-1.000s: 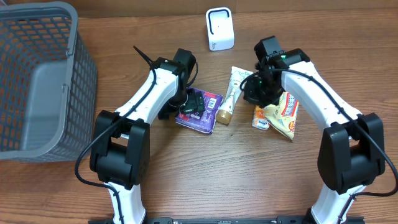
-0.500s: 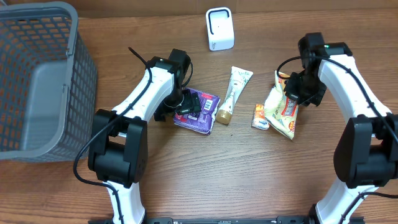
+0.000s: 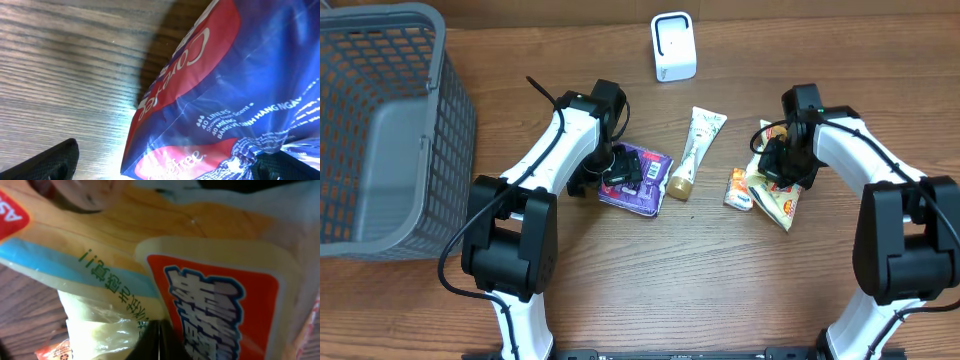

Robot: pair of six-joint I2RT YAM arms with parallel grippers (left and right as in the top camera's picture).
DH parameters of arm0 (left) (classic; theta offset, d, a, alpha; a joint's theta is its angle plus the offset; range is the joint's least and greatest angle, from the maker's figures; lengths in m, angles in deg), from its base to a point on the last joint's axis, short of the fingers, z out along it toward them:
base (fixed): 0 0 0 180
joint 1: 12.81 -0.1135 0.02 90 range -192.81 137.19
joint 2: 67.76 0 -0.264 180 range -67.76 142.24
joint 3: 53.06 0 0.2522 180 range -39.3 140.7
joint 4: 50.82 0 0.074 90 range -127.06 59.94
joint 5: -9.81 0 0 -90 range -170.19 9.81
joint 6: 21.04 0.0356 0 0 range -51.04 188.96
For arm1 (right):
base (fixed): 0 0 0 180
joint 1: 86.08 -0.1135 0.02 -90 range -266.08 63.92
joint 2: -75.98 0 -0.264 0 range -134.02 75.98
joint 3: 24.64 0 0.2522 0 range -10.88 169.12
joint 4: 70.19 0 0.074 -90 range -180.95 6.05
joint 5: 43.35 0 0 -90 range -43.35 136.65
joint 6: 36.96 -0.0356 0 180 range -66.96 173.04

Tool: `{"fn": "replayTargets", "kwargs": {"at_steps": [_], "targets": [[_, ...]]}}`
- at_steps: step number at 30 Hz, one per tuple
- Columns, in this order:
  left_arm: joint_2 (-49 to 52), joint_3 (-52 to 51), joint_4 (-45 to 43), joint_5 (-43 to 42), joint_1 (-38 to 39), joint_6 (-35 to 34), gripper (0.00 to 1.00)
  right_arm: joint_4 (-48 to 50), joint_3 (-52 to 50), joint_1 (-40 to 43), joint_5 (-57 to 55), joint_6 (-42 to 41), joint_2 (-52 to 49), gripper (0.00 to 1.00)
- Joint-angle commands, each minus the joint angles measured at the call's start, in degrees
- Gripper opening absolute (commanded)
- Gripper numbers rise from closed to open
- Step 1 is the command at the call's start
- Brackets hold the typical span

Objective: Scan the item barcode

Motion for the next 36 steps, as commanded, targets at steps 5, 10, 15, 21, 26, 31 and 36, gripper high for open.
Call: {"fn": "replayTargets", "kwargs": {"at_steps": [5,10,15,21,26,31,36], "targets": [[2.4,-0.11,0.0,-21.35,-0.57,19.8,1.0,-4.35,1.62,0.17,4.28,4.85,0.61,0.04],[1.81,1.57,0.33,-27.67,0.13,24.17,1.0,-11.72,8.57,0.15,6.99,10.38,0.61,0.08],[1.01,3.82,0.68,-27.74,1.51,24.94,1.0,-14.19,10.51,0.66,6.01,10.69,0.61,0.25],[0.96,4.33,0.13,-27.21,5.79,24.9,1.0,-16.61,10.51,4.66,3.06,8.09,0.61,0.23],[0.96,4.35,-1.07,-23.78,8.24,22.95,1.0,-18.1,10.34,7.48,4.39,11.8,0.59,0.18],[0.94,6.38,2.82,-9.01,7.37,13.09,1.0,-17.55,7.76,7.61,4.31,12.44,0.59,0.17],[0.92,13.55,10.19,-2.21,5.44,8.52,1.0,-12.11,2.8,7.61,4.81,10.6,0.59,0.22]]}}
